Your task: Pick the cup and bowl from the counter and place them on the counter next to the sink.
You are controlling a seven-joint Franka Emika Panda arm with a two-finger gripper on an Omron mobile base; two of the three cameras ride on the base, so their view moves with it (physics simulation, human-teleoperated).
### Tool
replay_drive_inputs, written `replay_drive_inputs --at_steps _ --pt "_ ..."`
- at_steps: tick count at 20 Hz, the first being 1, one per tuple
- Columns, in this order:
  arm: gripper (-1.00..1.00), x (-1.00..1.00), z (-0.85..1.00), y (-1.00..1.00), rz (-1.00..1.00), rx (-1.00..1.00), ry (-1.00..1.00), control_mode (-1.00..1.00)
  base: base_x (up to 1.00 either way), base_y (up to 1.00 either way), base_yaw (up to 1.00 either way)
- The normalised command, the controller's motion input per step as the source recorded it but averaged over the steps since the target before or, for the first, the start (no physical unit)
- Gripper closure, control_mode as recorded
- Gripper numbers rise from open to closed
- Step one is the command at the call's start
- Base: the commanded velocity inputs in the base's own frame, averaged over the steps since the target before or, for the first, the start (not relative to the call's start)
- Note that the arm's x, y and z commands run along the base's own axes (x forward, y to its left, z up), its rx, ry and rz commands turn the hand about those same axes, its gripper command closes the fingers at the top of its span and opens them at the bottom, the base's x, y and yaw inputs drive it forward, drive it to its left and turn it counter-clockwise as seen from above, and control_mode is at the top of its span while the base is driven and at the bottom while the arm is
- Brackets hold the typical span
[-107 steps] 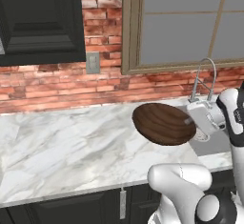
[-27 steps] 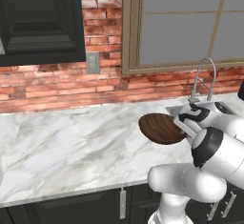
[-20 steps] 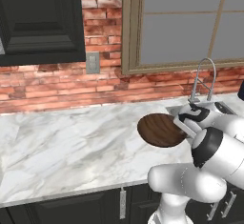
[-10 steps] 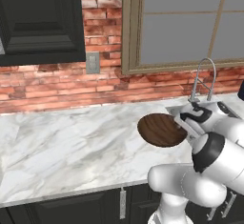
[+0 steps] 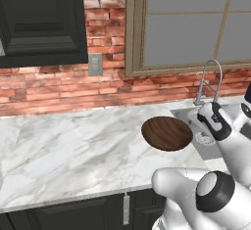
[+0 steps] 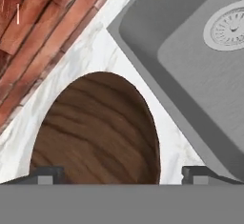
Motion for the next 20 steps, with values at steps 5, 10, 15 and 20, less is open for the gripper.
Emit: replay_drive_inputs --at_steps 5,10,15,20 --pt "-1.00 -0.54 0.50 0.01 0.02 -0.06 -0.12 -1.00 0.00 0.00 0.00" --pt "-1.00 -0.50 0.53 0.22 0.00 -0.26 -0.02 -1.00 0.00 0.00 0.00" --pt "-1.00 -0.57 0.32 0.22 0.00 -0.32 0.00 -1.00 0.00 0.00 0.00" --pt "-1.00 -0.48 0.42 0.24 0.00 -0.27 0.00 -1.00 0.00 0.00 0.00"
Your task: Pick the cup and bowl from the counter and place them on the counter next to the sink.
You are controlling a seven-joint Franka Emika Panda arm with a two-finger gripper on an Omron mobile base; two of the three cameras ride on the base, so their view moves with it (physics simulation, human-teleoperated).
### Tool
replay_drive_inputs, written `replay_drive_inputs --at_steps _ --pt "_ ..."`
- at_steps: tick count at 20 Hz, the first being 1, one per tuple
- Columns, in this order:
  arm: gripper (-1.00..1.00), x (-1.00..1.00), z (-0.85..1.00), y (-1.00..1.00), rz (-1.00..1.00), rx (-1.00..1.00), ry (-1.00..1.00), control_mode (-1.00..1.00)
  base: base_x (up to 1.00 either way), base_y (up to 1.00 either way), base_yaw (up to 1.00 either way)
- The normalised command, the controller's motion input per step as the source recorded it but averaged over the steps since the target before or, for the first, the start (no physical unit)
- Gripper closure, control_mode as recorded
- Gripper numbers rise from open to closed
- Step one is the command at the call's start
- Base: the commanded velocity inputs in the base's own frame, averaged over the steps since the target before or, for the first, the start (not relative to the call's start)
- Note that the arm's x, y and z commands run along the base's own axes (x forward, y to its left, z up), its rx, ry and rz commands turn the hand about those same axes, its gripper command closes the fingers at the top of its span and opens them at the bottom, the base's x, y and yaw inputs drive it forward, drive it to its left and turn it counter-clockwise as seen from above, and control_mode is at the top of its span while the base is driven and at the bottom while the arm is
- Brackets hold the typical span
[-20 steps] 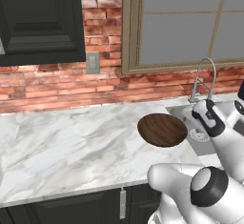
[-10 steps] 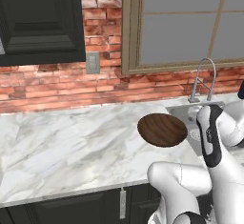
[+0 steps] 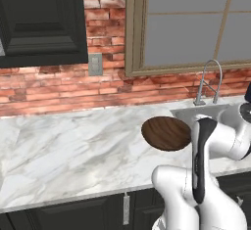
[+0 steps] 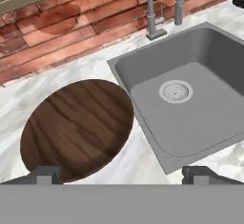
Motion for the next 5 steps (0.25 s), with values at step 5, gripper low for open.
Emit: replay_drive_inputs --at_steps 5 --pt "-1.00 -0.45 0.63 0.29 0.00 -0.16 -0.06 -1.00 0.00 0.00 0.00"
